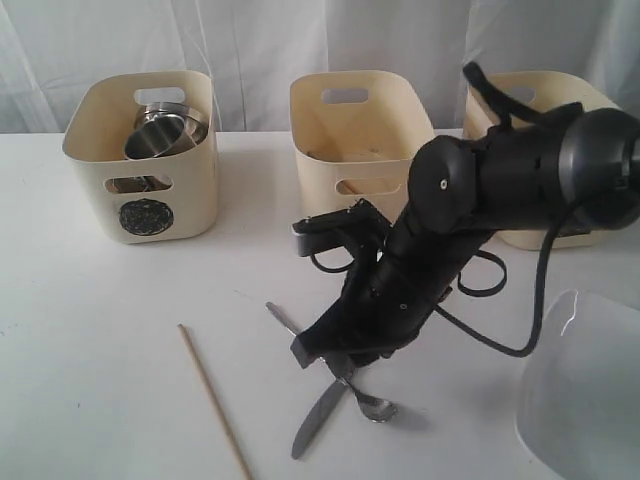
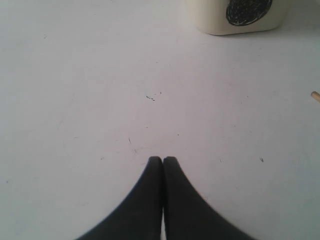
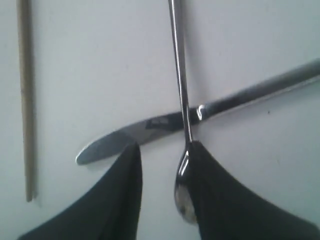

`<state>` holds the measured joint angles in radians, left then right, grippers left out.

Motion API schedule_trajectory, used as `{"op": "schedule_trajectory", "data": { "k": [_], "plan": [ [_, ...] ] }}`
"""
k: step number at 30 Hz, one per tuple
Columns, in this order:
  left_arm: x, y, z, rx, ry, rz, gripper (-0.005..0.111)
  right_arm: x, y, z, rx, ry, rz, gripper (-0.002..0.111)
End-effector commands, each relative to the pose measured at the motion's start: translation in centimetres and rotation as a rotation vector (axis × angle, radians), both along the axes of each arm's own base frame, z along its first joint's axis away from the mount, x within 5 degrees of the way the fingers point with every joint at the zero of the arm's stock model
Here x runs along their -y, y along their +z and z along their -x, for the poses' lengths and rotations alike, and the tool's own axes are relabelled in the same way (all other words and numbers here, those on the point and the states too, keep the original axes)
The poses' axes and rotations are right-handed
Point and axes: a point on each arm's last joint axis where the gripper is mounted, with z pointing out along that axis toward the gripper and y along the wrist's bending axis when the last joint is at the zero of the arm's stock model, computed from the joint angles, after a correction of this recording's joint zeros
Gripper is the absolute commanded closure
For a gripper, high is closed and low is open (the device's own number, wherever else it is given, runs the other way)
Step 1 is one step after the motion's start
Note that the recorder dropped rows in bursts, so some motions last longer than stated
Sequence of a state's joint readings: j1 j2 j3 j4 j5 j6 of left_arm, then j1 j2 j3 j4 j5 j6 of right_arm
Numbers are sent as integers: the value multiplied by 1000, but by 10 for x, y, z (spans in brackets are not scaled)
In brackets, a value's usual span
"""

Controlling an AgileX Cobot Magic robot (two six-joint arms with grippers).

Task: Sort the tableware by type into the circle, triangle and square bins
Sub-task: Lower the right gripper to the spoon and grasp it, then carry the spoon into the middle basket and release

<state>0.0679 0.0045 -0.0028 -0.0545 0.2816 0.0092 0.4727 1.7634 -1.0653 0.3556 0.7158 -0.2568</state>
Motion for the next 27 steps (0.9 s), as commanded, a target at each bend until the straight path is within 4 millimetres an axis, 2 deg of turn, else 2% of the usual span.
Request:
{"op": "schedule_trajectory", "data": {
  "k": [1, 15, 17, 21, 22, 27],
  "plan": [
    [0, -1, 0, 1, 4, 11, 107, -7, -11, -5, 104, 30, 18, 77],
    [0, -1, 0, 1, 4, 11, 107, -10, -63, -16, 62, 33, 71, 77],
    [0, -1, 0, 1, 4, 11, 107, -10, -68, -16, 55, 43, 79, 81],
    [0, -1, 0, 1, 4, 11, 107, -10, -76, -17, 47, 55, 90, 105],
    [0, -1, 0, 1, 4, 11, 107, -10, -79, -17, 46, 54, 93, 108],
    [0, -1, 0, 1, 4, 11, 107, -11, -80, -20, 71, 47, 88, 108]
  ]
}}
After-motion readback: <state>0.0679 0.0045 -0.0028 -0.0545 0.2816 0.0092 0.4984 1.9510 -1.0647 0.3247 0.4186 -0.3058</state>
